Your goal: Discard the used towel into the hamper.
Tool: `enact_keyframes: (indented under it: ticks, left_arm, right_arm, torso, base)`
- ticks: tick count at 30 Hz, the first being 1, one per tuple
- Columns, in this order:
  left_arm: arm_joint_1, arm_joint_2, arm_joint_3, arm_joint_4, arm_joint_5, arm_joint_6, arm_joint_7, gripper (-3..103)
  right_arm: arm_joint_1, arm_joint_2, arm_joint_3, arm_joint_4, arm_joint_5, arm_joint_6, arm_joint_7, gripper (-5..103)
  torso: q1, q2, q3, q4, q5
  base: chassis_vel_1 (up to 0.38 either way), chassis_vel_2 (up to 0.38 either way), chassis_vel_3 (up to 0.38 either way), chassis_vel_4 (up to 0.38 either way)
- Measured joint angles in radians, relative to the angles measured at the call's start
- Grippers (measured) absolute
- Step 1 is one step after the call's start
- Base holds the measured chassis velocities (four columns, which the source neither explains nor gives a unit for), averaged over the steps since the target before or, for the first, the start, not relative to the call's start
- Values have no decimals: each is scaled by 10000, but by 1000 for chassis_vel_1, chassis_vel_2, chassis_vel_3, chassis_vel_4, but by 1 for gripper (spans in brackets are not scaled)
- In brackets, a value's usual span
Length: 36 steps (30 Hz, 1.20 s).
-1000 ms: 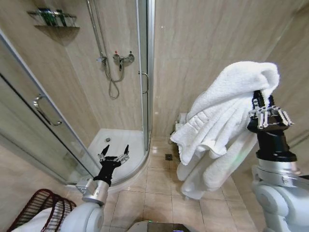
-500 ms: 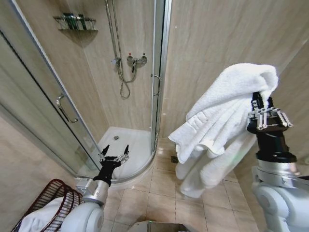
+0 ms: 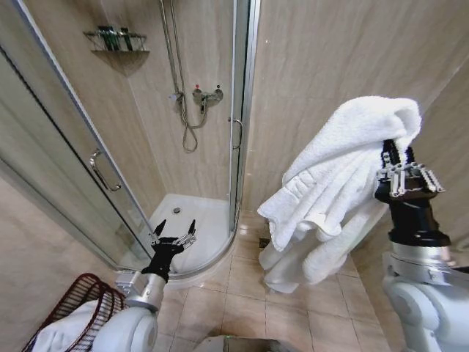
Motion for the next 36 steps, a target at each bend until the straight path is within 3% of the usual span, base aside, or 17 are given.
enact_keyframes:
  ticks: [12, 24, 36]
  left_arm:
    - [0, 0, 0, 0, 0, 0, 0, 100]
    - [-1, -1, 0, 0, 0, 0, 0, 100]
    - [0, 1, 0, 0, 0, 0, -1, 100]
  right_arm:
    - [-59, 100, -58, 0, -72, -79, -79, 13]
    - [-58, 96, -69, -1, -27, -33, -119, 13]
    - [2, 60, -110, 0, -10, 29, -126, 13]
  torso:
    - [279, 613, 337, 0, 0]
    - [276, 587, 327, 1, 0]
    - [242, 529, 293, -2, -4]
  base:
    - [0, 0, 0, 0]
    - [33, -38, -41, 49]
    - [212, -205, -211, 197]
